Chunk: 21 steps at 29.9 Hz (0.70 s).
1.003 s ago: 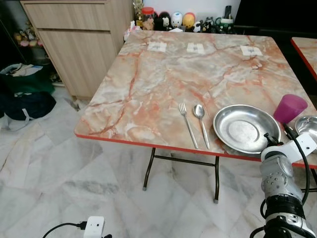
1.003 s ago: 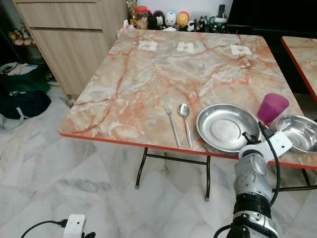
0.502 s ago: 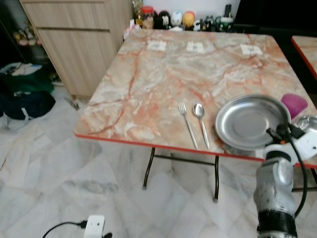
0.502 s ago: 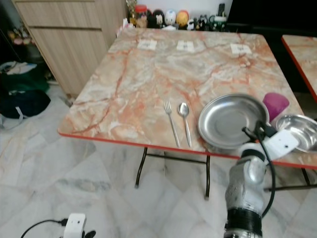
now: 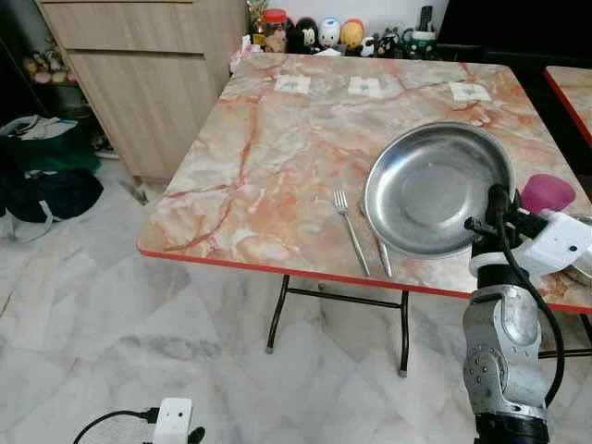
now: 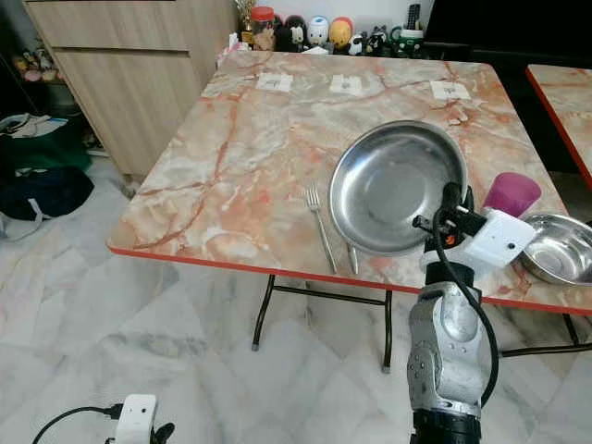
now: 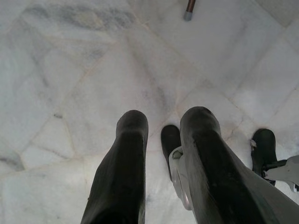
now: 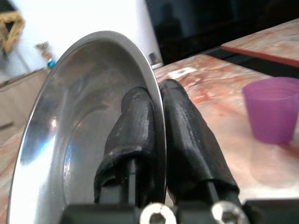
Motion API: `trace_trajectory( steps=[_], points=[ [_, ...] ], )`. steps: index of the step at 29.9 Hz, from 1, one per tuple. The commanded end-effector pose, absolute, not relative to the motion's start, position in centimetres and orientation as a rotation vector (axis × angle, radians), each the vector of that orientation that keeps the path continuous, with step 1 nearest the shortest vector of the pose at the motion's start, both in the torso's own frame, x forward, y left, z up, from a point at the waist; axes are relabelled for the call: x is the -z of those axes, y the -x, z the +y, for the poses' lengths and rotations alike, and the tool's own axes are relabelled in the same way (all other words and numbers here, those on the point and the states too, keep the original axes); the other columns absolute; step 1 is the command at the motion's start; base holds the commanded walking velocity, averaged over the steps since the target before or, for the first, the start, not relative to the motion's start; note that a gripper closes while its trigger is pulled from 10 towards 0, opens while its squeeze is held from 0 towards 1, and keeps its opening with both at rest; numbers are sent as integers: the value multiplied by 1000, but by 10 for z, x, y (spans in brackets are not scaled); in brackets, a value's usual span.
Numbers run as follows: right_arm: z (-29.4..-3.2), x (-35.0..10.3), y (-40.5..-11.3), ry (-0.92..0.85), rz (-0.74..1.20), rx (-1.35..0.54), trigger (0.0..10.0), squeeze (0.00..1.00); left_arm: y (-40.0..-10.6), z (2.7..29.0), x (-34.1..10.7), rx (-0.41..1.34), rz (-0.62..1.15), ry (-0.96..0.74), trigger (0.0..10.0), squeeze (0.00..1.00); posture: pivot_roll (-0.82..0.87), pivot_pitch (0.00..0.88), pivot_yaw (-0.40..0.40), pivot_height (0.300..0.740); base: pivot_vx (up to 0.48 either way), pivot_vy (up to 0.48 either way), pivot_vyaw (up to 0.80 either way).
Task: Setting the table
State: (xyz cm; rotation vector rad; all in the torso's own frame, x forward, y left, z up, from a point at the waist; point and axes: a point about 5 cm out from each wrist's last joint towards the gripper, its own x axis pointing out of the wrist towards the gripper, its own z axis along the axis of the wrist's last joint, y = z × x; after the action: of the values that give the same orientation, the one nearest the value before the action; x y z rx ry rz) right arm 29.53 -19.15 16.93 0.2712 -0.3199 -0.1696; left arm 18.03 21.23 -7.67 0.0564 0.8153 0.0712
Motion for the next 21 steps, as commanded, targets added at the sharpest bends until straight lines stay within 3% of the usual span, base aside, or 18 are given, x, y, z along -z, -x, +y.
trace_trajectory(
  steps=[1, 9, 13, 21],
  points=[
    [-182, -174, -293, -239, -333, 113, 10000, 0, -176, 217, 78, -93, 823, -52, 10000, 0, -67, 80, 8, 740, 0, 0, 0],
    [-175, -179, -291, -219, -323, 85, 10000, 0, -173, 213, 80, -76, 833, -65, 10000, 0, -75, 56, 4, 740, 0, -375, 0],
    [-174, -180, -289, -225, -328, 78, 10000, 0, -171, 211, 81, -75, 837, -61, 10000, 0, -74, 42, 0, 740, 0, -444, -738],
    [-163, -195, -289, -163, -381, 10, 10000, 0, -171, 213, 81, -78, 841, -58, 10000, 0, -86, 16, -8, 740, 0, -423, 0]
  ],
)
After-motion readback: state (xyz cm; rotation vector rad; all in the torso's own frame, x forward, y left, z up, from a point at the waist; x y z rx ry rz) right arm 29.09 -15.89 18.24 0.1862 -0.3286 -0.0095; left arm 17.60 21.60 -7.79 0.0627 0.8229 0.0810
